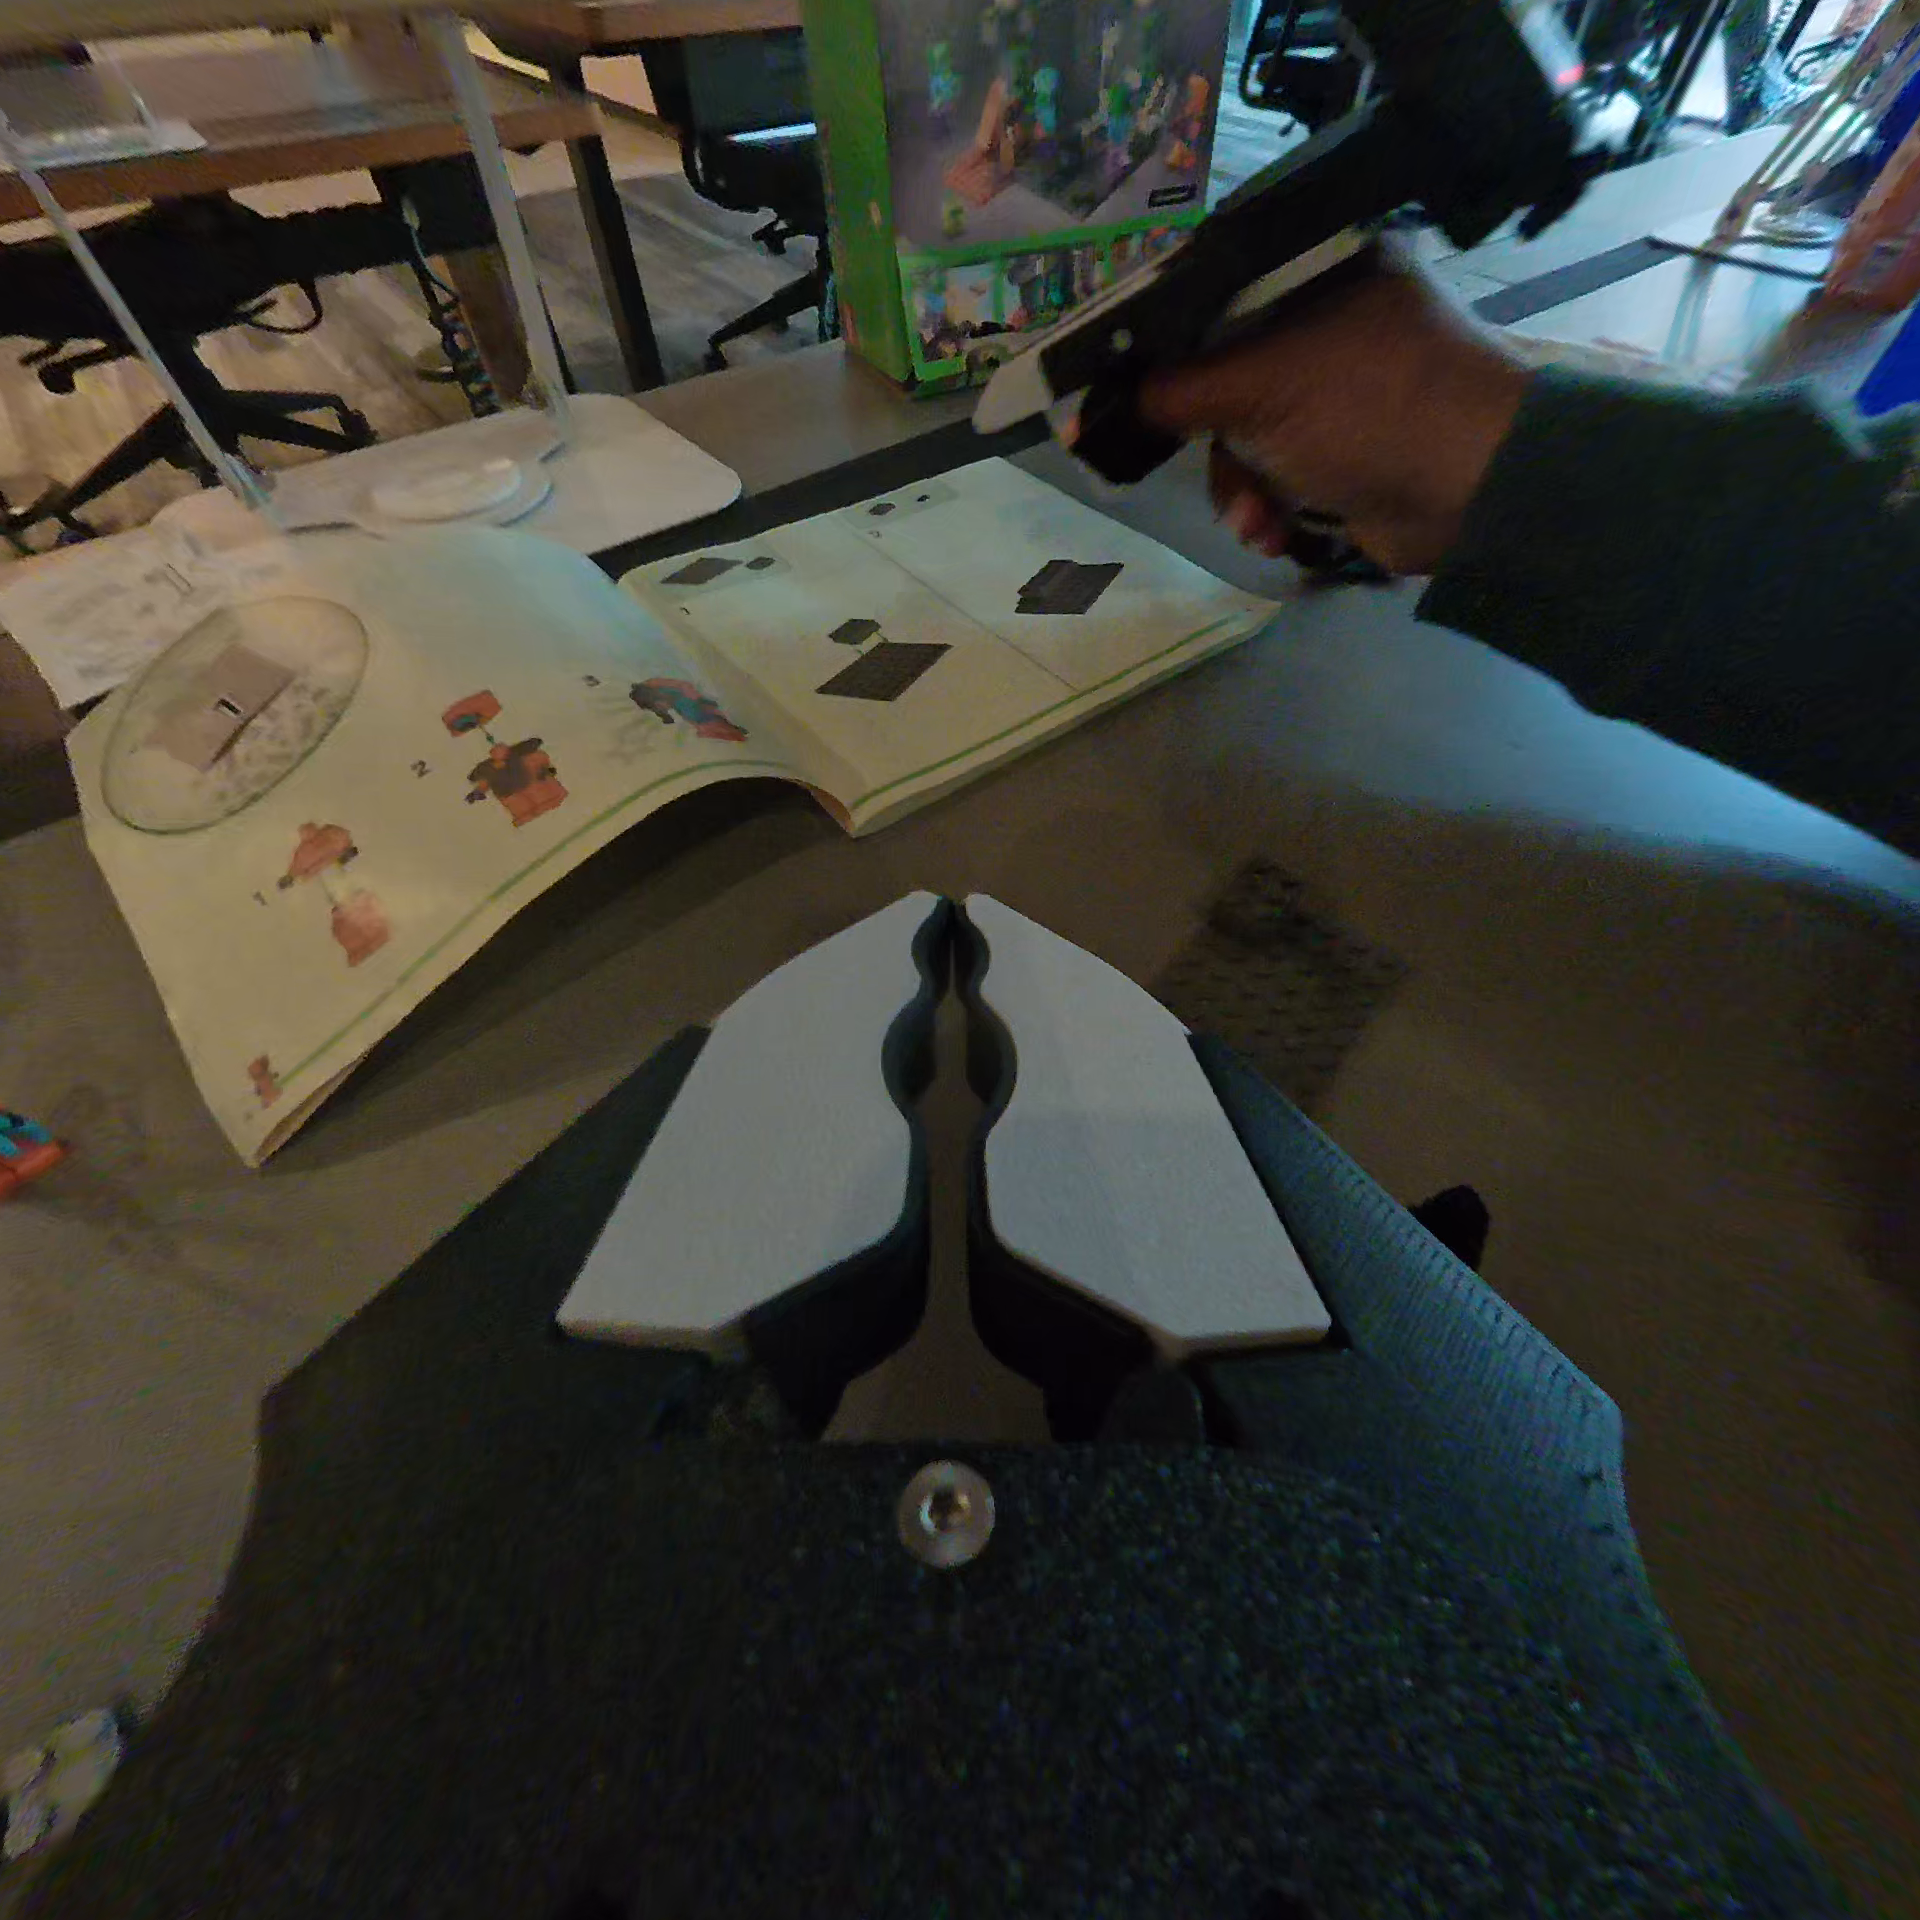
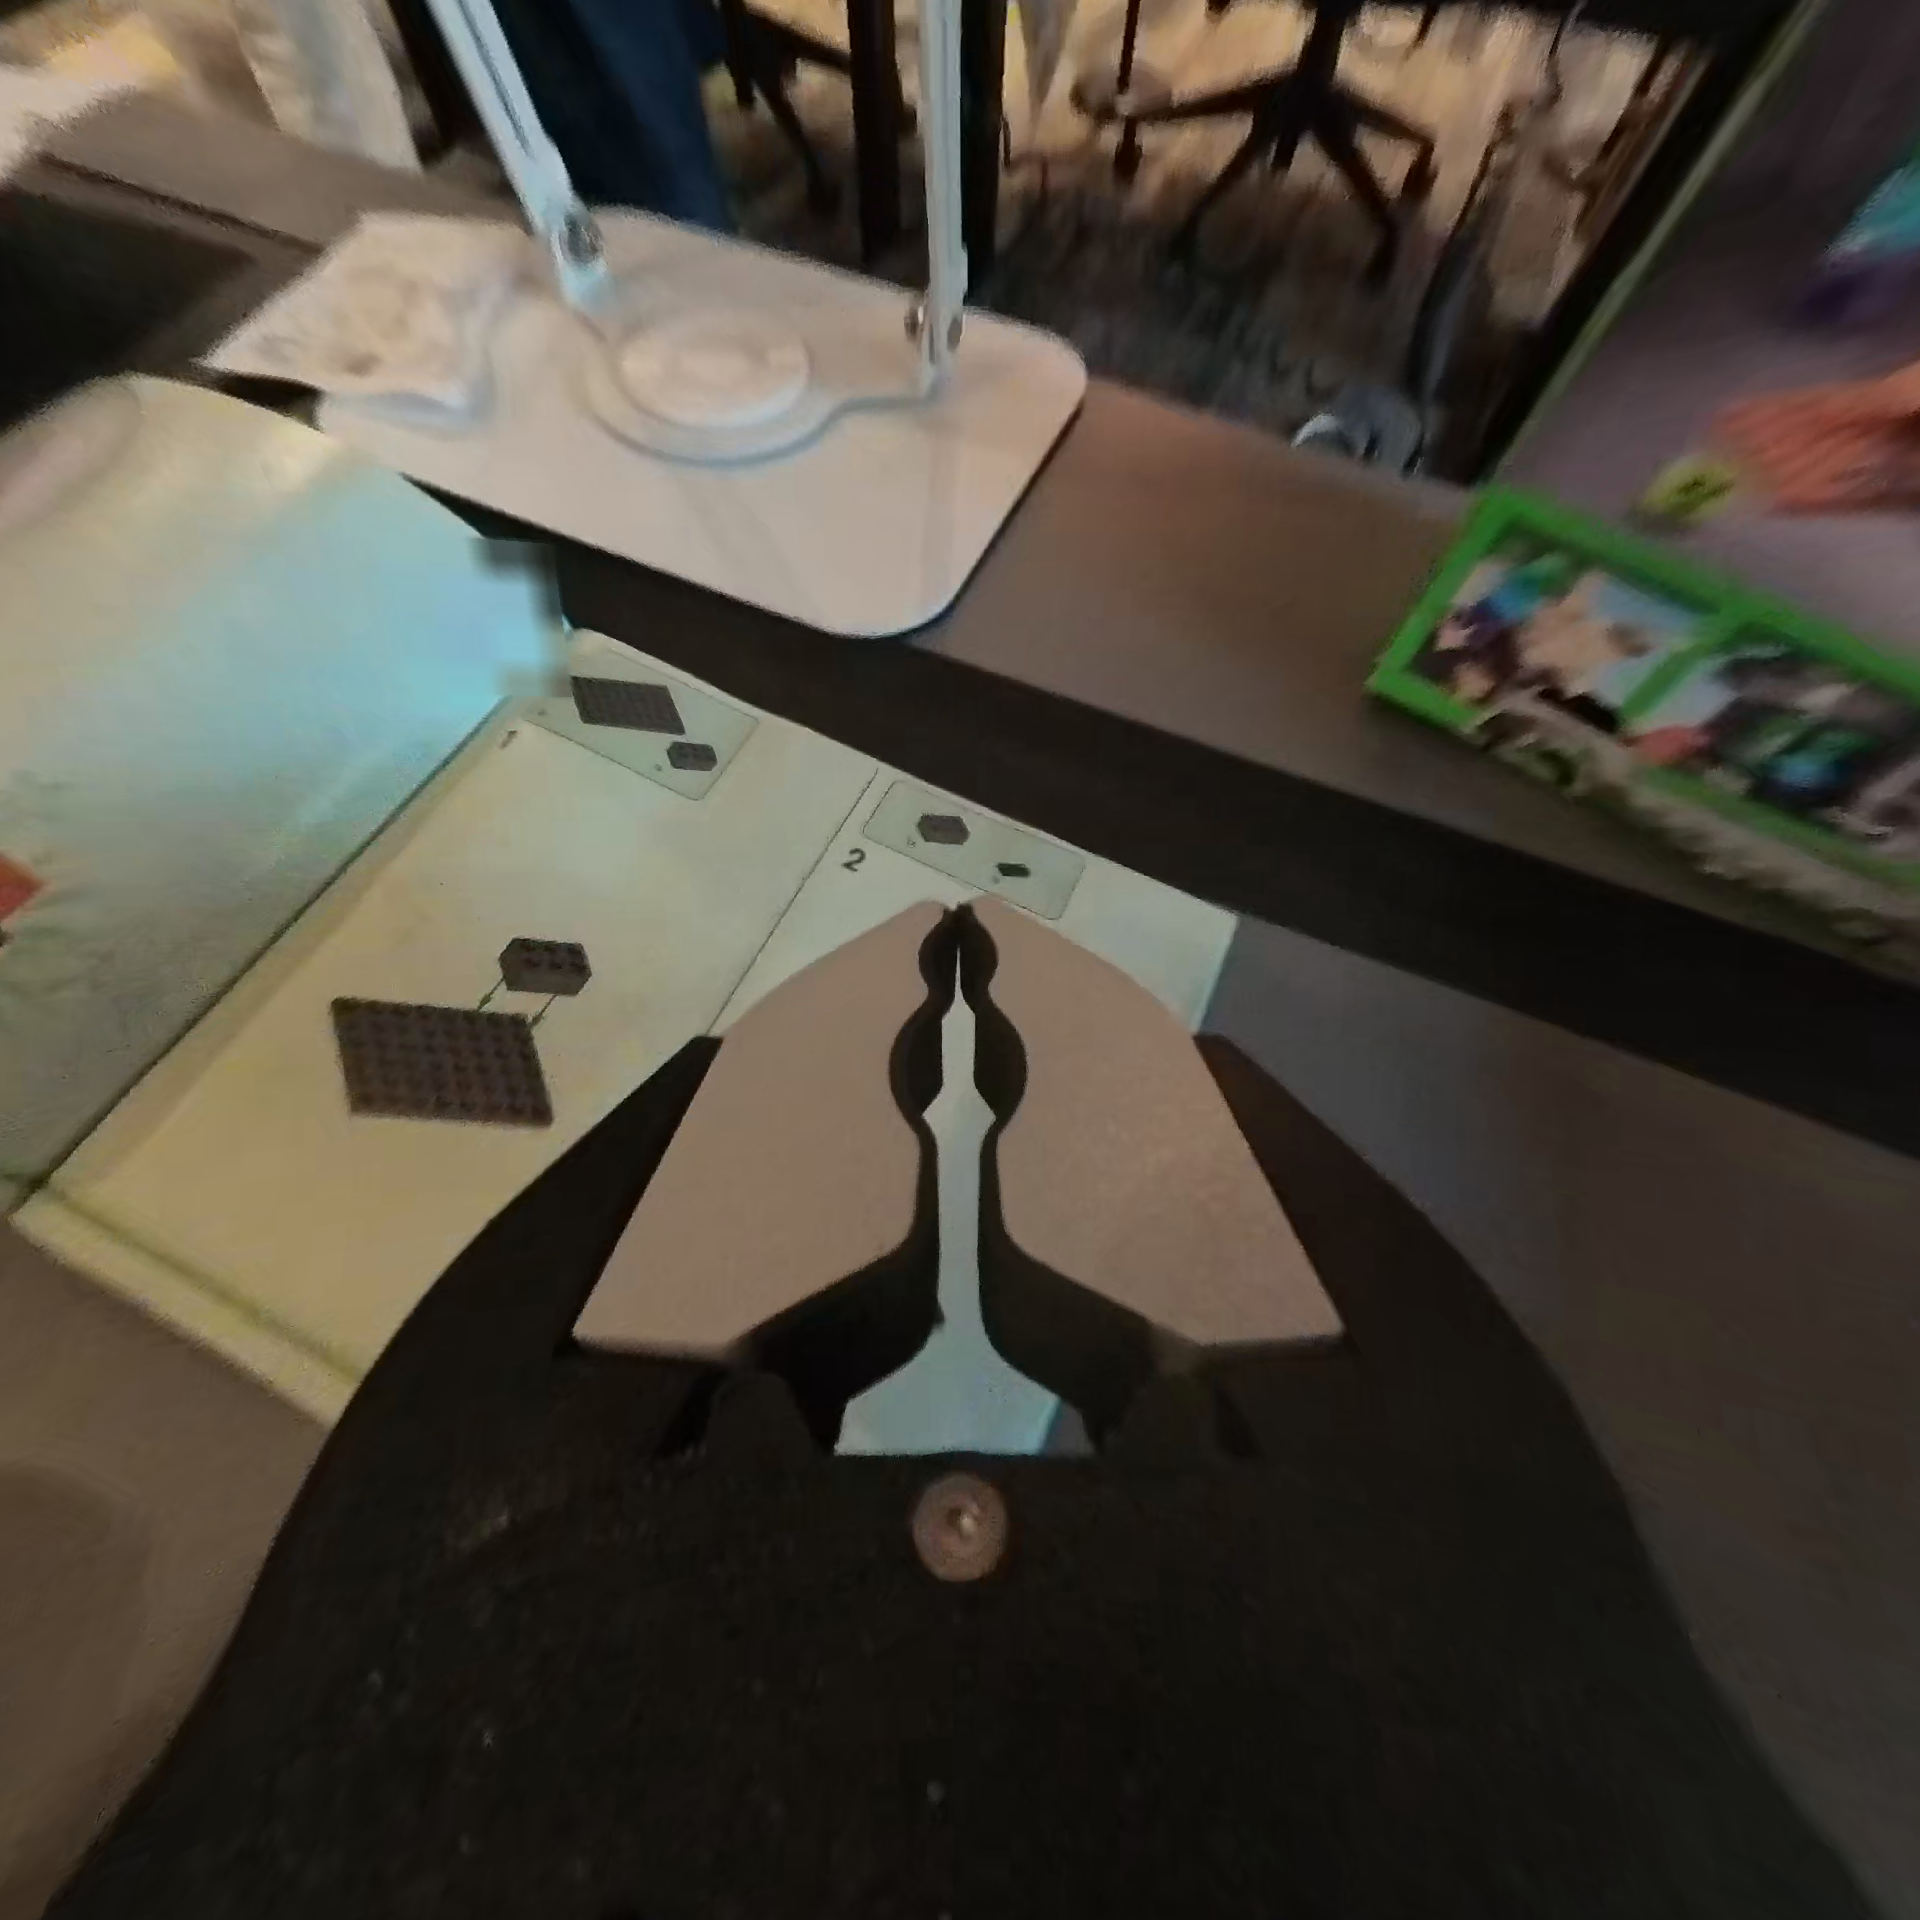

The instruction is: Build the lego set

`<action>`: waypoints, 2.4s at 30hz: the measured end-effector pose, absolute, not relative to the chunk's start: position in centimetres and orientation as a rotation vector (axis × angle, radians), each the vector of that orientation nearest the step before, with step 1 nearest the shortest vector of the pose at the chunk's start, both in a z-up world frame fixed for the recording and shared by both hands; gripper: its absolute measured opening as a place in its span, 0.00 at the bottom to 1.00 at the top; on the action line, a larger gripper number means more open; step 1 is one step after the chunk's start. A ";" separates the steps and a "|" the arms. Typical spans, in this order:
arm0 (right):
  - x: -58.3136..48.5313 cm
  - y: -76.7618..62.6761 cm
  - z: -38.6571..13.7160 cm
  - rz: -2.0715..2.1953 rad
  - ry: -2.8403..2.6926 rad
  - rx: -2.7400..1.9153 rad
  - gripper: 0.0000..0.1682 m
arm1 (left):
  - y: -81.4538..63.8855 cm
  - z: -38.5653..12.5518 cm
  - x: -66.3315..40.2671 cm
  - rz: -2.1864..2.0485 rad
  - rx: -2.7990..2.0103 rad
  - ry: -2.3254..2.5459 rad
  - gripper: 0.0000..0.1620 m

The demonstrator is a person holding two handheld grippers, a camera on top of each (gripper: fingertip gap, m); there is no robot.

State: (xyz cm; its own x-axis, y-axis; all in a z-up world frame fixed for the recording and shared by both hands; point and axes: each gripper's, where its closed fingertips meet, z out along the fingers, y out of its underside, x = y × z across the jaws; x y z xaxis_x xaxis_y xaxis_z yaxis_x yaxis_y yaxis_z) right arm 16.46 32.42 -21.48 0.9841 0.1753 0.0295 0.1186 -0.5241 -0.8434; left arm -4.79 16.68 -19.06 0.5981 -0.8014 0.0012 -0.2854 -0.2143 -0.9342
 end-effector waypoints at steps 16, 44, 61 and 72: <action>15.3 36.8 -24.7 0.098 -0.313 -2.286 0.00 | 16.3 -19.8 -4.3 -0.642 -1.786 0.940 0.00; 18.6 34.3 -23.3 0.237 -0.388 -2.119 0.00 | 16.4 -20.7 -4.3 -0.636 -1.812 0.950 0.00; 17.6 35.8 -24.4 0.190 -0.435 -2.172 0.00 | 17.0 -21.1 -4.5 -0.622 -1.833 0.930 0.00; 18.0 35.7 -25.4 0.125 -0.462 -2.252 0.00 | 16.9 -21.2 -4.4 -0.624 -1.830 0.943 0.00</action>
